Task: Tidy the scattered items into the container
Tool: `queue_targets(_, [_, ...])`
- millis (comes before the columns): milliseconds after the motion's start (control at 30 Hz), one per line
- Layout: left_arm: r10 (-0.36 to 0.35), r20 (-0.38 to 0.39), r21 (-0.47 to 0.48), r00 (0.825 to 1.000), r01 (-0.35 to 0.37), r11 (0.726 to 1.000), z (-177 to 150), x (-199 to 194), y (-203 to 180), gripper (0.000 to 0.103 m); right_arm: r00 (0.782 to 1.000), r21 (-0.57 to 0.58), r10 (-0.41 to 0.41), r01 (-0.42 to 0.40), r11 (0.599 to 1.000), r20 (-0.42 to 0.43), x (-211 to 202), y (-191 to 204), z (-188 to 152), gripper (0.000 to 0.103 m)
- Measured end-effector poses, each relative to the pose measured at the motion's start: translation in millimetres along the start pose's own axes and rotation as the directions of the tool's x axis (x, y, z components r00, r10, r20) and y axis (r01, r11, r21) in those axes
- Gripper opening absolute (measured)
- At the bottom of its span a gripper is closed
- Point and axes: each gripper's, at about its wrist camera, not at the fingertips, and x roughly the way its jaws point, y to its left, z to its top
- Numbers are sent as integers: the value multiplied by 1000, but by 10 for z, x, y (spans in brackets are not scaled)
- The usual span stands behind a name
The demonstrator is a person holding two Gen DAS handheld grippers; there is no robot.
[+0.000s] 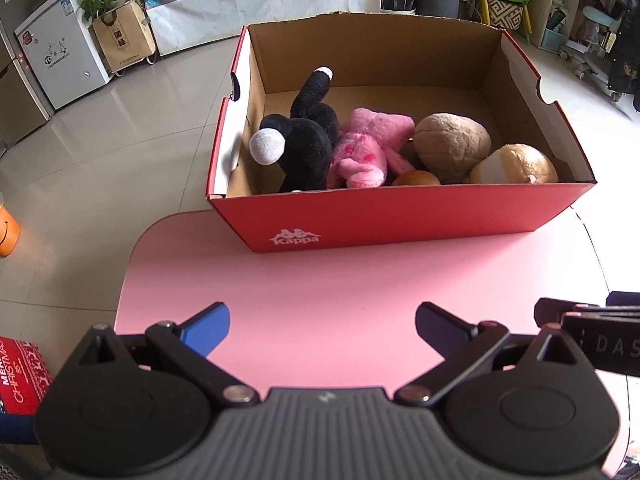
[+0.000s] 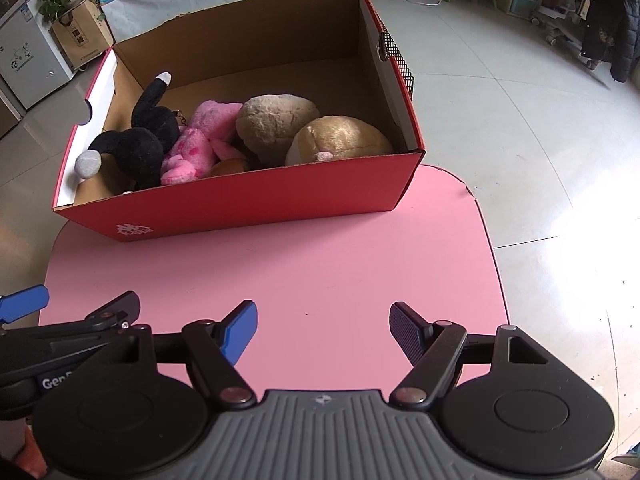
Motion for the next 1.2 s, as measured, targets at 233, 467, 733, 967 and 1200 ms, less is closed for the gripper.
queue_targets(233, [0,-8,-12,1000,0,1000,2,20,5,103,1000,4,5,-5,1000,1,10,-2,14,74])
queue_targets(467, [1,-12,-20,1000,-1,1000,6,25,26,103,1000,8,11,-11,1000,2,23,-1,27,74])
queue_targets(733, [2,-16,-26,1000,-3,1000,6,32,23,103,1000,3,4,-4,1000,3,38,10,31,74])
queue_targets(967, [-3,-19,-39,1000,3,999,4,38,26,103,1000,3,-5,5,1000,6,41,15,36,74])
queue_targets(1200, [-23,-29,-54,999,21,998,8,51,43,103,1000,2,-4,4,1000,7,43,10,46,74])
